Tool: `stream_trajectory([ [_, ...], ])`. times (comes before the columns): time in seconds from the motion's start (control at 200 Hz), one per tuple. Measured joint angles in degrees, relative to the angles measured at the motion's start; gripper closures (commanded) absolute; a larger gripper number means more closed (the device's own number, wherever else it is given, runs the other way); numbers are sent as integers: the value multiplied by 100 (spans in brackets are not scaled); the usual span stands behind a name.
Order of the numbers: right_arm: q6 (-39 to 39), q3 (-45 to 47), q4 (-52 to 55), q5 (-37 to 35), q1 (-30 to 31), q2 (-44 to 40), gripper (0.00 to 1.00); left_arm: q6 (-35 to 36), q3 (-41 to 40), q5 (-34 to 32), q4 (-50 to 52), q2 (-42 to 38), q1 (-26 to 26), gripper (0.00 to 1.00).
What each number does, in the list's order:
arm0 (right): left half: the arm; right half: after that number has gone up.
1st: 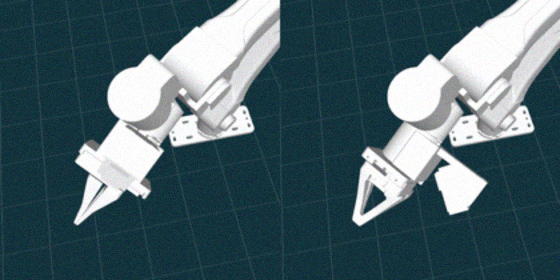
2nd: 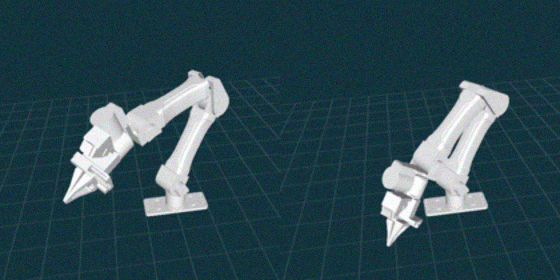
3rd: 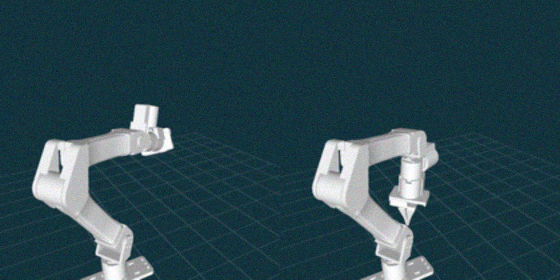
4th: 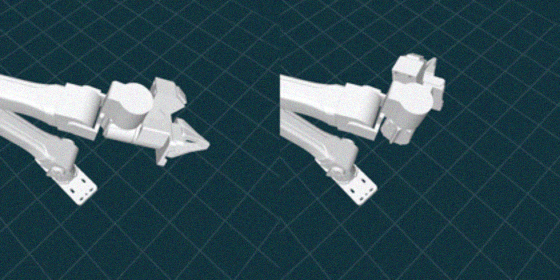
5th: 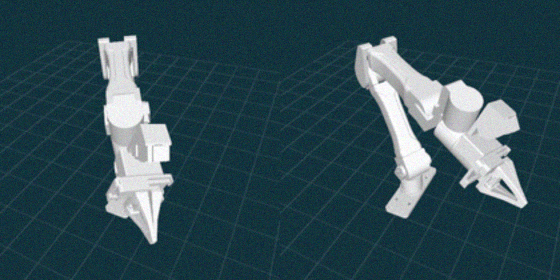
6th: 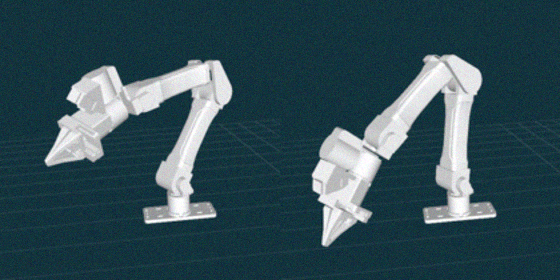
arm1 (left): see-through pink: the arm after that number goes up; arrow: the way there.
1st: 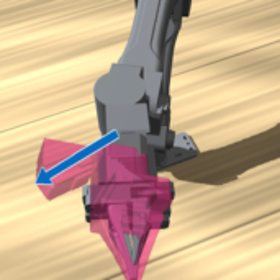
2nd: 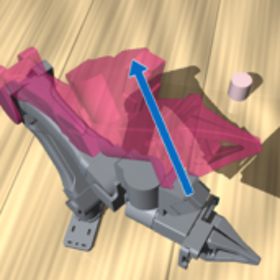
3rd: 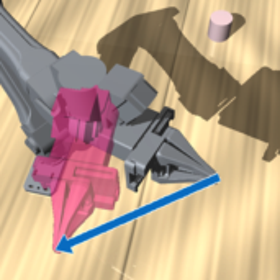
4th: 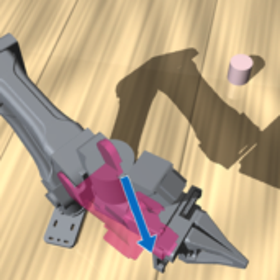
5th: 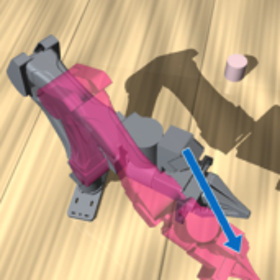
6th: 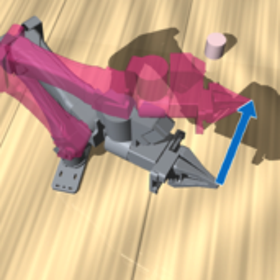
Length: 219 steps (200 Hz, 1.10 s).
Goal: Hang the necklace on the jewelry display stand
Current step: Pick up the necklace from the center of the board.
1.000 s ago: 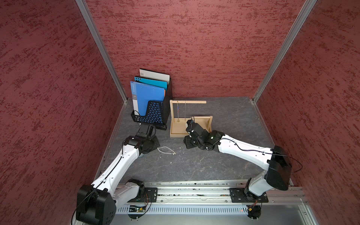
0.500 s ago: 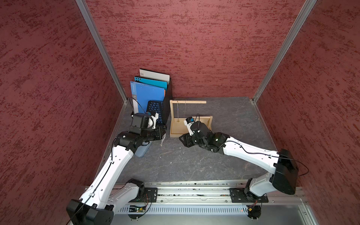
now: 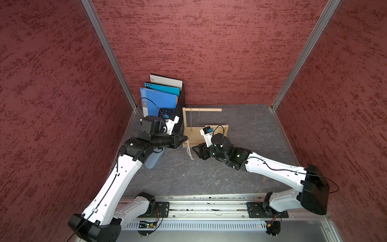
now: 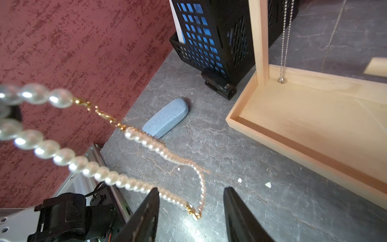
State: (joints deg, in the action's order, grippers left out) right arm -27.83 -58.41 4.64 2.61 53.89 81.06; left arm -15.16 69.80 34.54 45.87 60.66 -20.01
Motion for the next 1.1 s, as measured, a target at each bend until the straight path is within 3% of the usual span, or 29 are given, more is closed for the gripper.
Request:
stream_trajectory([
  [0.326, 96, 20, -584, 186, 0, 24, 47, -11, 345, 365, -50, 203, -155, 100],
  [0.511, 212, -116, -643, 210, 0, 162, 67, -63, 413, 424, -48, 203, -199, 100],
  [0.621, 251, -127, -658, 114, 0, 170, 70, -68, 426, 431, -48, 203, -205, 100],
  [0.777, 326, -127, -660, -63, 0, 168, 86, -83, 426, 444, -48, 201, -219, 100],
  [1.097, 509, -127, -667, -203, 0, 90, 91, -87, 431, 461, -46, 181, -219, 100],
])
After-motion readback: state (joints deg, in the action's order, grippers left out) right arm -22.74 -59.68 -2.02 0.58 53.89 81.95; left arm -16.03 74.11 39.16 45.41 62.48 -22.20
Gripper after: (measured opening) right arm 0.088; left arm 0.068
